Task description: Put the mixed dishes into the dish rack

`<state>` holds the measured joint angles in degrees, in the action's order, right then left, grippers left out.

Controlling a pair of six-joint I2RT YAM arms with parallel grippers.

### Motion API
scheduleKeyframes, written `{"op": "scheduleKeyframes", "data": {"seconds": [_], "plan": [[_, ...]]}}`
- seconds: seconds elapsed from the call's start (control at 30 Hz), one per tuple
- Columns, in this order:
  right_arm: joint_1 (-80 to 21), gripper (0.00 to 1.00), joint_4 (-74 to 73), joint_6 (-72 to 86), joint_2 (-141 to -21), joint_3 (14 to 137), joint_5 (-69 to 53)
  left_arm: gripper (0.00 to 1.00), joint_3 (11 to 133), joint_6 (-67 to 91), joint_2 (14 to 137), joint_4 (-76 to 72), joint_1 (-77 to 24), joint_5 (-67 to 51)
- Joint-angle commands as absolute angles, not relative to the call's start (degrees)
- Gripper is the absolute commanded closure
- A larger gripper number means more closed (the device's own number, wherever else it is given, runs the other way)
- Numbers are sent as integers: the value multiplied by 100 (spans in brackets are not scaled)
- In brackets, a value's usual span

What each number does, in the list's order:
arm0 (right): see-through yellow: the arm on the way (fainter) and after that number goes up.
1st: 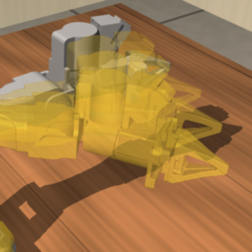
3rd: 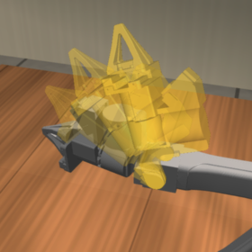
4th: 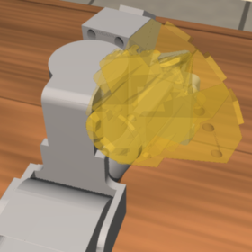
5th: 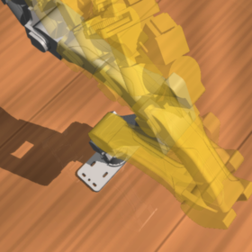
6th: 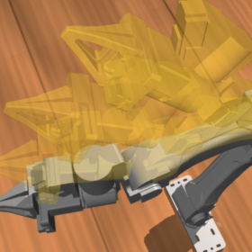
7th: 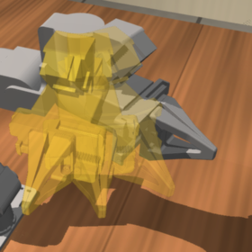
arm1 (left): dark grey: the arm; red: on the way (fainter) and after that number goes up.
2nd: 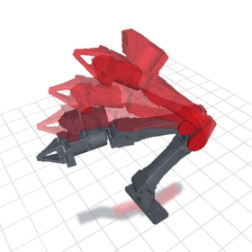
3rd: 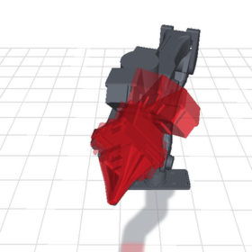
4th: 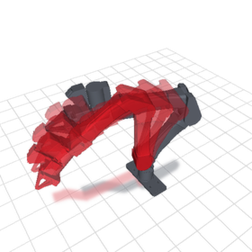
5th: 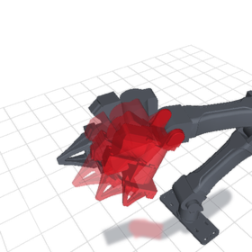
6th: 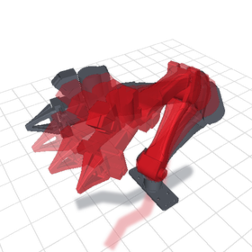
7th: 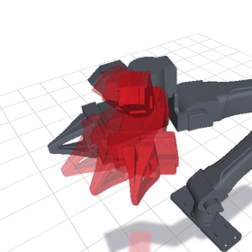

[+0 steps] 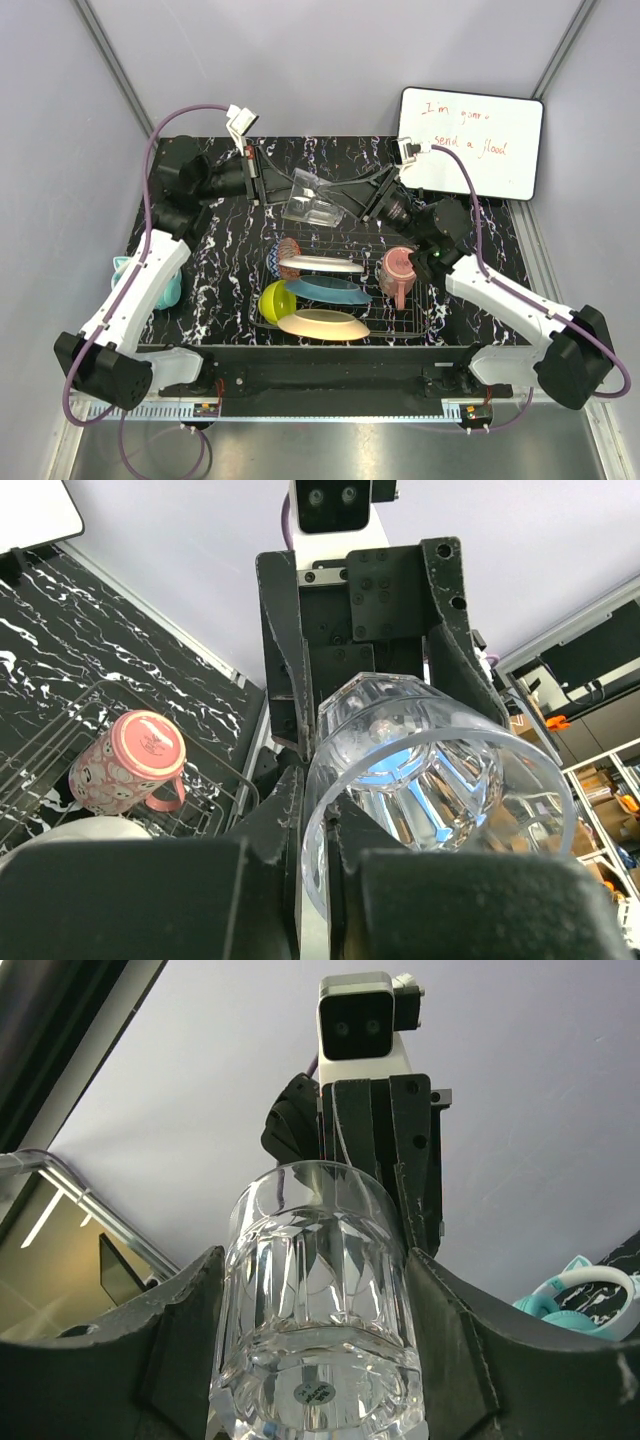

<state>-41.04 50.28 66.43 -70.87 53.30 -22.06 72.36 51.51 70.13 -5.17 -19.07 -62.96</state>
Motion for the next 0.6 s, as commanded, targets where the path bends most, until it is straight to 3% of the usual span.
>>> {"op": "scheduleKeyframes", "data": {"seconds": [0.0, 0.27, 0.3, 0.43, 0.5, 0.53, 0.57], "plan": [[-4157, 100, 5019, 6847, -6803, 5537, -2610, 100, 7523, 4738, 7066, -335, -1907, -6170], [-3868, 100, 3973, 6732, -5995, 5221, -2470, 90, 7725, 3877, 7119, 674, -1793, -5872], [-3850, 100, 3920, 6724, -5925, 5186, -2452, 74, 7752, 3780, 7171, 781, -1784, -5836], [-3744, 100, 3411, 6715, -5547, 5133, -2426, 66, 7857, 3271, 7242, 1186, -1705, -5634], [-3692, 100, 3122, 6680, -5388, 5045, -2364, 51, 7884, 3086, 7277, 1449, -1661, -5485], [-3674, 100, 2998, 6662, -5222, 5019, -2347, 27, 7875, 2911, 7286, 1528, -1661, -5423], [-3639, 100, 2867, 6645, -5151, 4984, -2347, 18, 7875, 2822, 7304, 1660, -1652, -5397]]}}
